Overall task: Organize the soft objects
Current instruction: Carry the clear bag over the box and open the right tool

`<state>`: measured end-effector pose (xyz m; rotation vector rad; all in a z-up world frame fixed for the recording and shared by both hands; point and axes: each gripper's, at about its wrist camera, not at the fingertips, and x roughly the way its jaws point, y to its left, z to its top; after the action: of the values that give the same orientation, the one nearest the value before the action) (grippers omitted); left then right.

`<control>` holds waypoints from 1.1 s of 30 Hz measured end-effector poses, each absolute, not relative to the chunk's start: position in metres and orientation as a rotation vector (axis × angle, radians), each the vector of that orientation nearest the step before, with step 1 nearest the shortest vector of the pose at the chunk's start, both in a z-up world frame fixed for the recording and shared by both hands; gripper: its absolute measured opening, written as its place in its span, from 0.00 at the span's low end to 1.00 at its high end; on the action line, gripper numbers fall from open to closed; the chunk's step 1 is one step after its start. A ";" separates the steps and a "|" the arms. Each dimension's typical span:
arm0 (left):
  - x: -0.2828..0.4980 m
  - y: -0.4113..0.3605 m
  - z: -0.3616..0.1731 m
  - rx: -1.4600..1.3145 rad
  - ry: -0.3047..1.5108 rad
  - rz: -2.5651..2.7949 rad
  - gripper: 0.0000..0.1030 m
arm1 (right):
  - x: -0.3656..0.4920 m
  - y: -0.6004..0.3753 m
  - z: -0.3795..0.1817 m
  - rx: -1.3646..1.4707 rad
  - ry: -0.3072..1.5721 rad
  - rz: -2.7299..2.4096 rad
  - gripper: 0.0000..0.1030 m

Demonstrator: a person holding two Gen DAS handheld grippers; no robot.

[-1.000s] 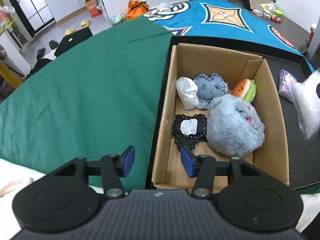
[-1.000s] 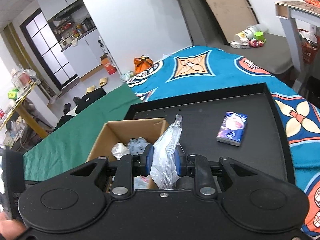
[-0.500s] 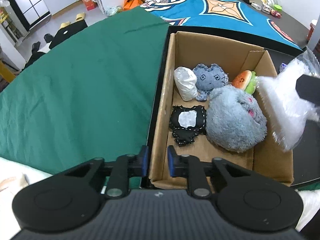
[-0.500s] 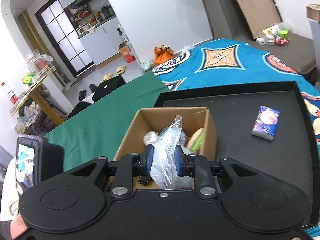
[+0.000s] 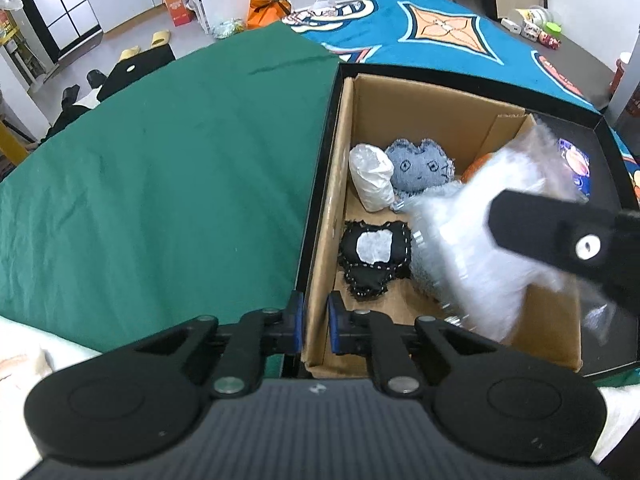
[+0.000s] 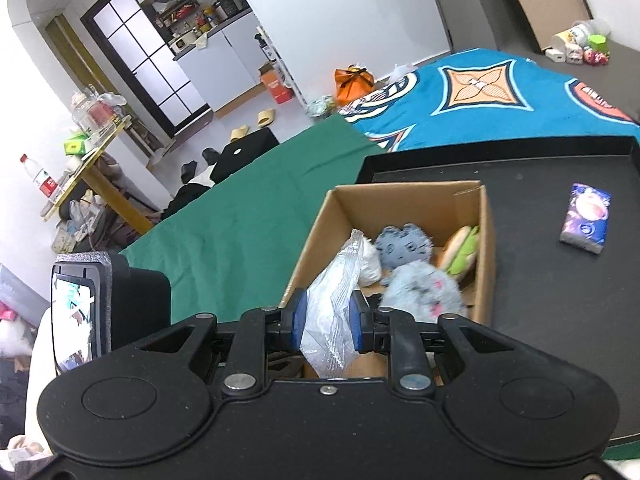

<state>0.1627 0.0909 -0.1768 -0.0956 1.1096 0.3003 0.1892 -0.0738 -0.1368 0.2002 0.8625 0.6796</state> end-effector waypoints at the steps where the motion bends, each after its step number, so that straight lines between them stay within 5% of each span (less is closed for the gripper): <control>1: 0.162 0.091 -0.176 -0.095 1.107 0.303 0.12 | 0.188 -0.072 -0.137 0.202 0.866 0.684 0.25; 7: 0.162 0.089 -0.170 -0.119 1.092 0.324 0.12 | 0.191 -0.070 -0.145 0.267 0.933 0.699 0.41; 33: 0.171 0.067 -0.169 0.004 1.106 0.373 0.27 | 0.210 -0.149 -0.145 0.258 0.838 0.536 0.52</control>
<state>0.1712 0.0672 -0.1693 0.0036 1.1058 0.3731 0.2101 -0.1489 -0.1446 0.2581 0.8380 0.5365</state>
